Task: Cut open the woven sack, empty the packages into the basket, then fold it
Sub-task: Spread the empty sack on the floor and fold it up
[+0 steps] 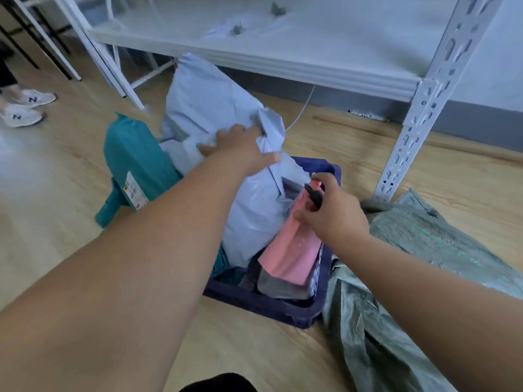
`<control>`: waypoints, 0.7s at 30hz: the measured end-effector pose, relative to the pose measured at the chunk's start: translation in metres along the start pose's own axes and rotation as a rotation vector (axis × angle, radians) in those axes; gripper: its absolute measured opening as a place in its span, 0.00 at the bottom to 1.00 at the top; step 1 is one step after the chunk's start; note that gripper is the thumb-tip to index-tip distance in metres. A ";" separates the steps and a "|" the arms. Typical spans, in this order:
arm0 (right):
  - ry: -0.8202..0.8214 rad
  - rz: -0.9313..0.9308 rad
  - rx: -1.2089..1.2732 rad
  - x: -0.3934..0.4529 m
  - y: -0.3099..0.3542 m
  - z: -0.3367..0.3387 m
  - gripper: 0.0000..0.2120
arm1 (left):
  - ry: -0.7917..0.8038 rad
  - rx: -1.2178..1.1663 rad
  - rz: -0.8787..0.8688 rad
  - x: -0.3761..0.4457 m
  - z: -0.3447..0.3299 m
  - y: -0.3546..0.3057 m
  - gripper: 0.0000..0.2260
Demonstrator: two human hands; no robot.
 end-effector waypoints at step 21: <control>-0.121 -0.117 0.091 0.012 -0.018 -0.023 0.22 | -0.699 -0.260 -0.322 -0.067 0.068 -0.026 0.18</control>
Point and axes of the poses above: each hand's wrist, its own x-axis towards the middle knuckle, its own z-axis out of the back of the hand, y = z × x, the point moved 10 cm from there along x, towards the middle knuckle, and after that the axes turned 11 degrees about -x, right-handed, at the moved point
